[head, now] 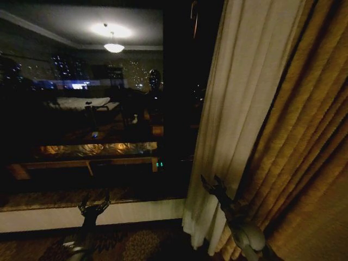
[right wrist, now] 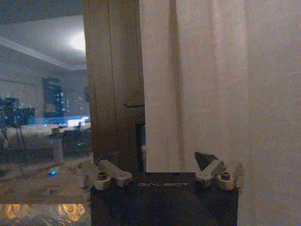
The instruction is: Open the curtains by pulling them apart, changing their state from closed to fully open.
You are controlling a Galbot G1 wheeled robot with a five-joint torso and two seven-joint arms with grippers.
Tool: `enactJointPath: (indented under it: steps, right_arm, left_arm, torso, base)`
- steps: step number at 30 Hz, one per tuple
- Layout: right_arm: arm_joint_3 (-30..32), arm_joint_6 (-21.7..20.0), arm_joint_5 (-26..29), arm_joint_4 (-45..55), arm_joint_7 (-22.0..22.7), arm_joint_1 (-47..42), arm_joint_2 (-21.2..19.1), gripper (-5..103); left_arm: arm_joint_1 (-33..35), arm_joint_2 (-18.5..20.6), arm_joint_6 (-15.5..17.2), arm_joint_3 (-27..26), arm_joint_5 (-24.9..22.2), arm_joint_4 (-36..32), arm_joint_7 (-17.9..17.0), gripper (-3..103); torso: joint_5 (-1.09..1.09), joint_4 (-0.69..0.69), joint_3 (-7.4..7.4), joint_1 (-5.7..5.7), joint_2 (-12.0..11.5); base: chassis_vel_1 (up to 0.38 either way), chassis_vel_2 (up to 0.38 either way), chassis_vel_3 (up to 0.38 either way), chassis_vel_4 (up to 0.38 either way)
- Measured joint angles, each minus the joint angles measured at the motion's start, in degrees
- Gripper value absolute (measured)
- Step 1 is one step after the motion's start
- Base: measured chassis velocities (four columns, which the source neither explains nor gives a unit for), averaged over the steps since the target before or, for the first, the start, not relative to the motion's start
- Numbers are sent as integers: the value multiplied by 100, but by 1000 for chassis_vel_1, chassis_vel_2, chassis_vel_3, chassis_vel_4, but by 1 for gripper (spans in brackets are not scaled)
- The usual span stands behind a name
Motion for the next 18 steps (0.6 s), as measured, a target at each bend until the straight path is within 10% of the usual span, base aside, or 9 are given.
enactJointPath:
  steps: [18]
  right_arm:
    - [2, 69, -23, -87, -19, 23, 20, 100]
  left_arm:
    - [0, 0, 0, 0, 0, 0, 0, 100]
  torso:
    - [0, 0, 0, 0, 0]
  base:
    - [0, 0, 0, 0]
